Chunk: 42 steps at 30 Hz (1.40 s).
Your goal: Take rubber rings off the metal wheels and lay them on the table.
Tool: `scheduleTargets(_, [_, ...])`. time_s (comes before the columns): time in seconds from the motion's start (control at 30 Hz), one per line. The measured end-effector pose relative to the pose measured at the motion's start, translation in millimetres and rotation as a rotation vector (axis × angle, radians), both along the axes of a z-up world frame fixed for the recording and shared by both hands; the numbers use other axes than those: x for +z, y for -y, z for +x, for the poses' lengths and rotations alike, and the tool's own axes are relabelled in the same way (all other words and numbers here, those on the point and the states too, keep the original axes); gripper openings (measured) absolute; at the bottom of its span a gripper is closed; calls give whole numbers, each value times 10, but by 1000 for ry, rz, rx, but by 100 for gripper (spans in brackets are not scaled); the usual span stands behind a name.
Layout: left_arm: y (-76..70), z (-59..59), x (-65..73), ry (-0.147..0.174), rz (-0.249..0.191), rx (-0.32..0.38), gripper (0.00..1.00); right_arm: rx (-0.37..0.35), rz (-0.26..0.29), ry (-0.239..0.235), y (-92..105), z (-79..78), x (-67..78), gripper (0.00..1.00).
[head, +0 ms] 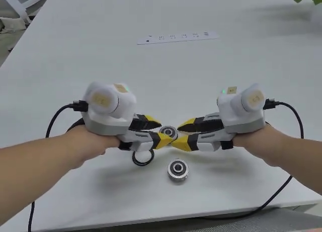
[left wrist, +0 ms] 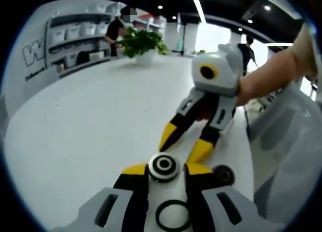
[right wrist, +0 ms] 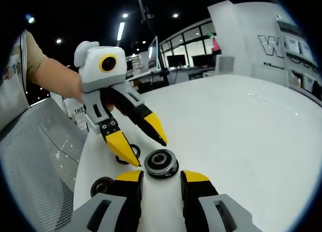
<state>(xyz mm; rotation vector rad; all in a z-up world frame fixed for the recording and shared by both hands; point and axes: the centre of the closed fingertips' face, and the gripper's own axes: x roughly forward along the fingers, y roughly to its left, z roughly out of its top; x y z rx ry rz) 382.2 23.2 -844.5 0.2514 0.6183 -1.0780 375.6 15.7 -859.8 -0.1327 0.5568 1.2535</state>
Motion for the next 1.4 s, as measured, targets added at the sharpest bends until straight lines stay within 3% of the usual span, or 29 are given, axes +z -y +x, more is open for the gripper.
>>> scheduleTargets(0.27, [28, -6, -2, 4, 9, -8, 22, 8, -6, 8, -3, -20, -14, 29])
scheduleTargets(0.5, [50, 6, -16, 59, 59, -45, 18, 4, -3, 13, -10, -8, -4, 29])
scheduleTargets(0.87, [36, 16, -14, 85, 79, -34, 14, 5, -5, 17, -46, 14, -18, 31])
scheduleTargets(1.4, [52, 5, -14, 89, 80, -19, 14, -22, -7, -3, -14, 10, -30, 24])
